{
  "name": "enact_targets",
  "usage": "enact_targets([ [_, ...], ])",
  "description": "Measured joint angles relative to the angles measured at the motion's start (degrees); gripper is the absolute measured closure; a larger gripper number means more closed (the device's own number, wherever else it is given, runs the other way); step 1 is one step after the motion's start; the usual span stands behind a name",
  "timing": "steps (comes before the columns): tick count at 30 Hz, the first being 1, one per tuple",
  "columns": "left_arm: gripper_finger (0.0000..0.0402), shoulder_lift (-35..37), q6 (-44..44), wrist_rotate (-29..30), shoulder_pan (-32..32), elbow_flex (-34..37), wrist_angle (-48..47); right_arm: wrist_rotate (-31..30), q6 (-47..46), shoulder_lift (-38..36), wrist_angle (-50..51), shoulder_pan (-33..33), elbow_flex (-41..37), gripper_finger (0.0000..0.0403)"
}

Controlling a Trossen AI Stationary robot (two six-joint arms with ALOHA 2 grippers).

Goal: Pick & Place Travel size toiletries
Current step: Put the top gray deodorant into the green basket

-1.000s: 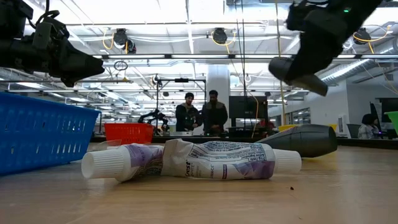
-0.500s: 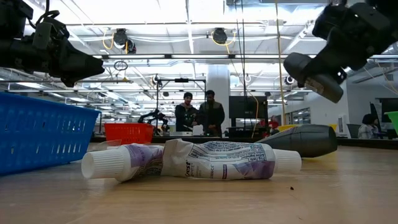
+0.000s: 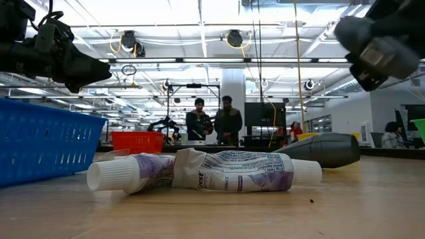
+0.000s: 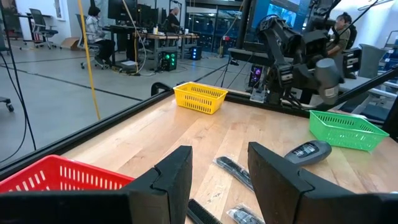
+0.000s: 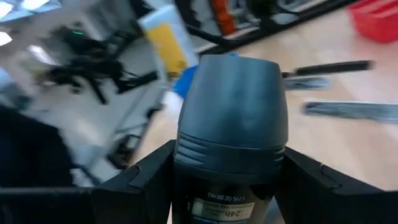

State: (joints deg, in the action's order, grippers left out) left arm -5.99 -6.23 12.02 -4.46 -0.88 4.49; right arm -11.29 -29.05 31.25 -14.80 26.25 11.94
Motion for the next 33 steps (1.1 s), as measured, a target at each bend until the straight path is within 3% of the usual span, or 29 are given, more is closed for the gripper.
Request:
enact_targets([
  [7, 0.0247, 0.0, 0.0, 0.0, 0.0, 0.0, 0.0, -2.5, -5.6, 0.7, -1.7, 6.4, 0.0, 0.0191],
  [17, 0.0247, 0.0, 0.0, 0.0, 0.0, 0.0, 0.0, -9.1, -15.7, 7.2, 1.8, 17.6, 7.7, 0.0191],
  [24, 0.0247, 0.0, 0.0, 0.0, 0.0, 0.0, 0.0, -11.3, -29.5, 16.6, 14.3, 22.2, 17.8, 0.0191],
  [27, 0.0247, 0.0, 0.0, 0.0, 0.0, 0.0, 0.0, -10.9, -36.0, 20.9, 24.6, 23.1, 23.8, 0.0191],
  [33, 0.0247, 0.0, 0.0, 0.0, 0.0, 0.0, 0.0, -3.4, -55.1, 28.8, 44.1, 23.8, 29.3, 0.0191],
])
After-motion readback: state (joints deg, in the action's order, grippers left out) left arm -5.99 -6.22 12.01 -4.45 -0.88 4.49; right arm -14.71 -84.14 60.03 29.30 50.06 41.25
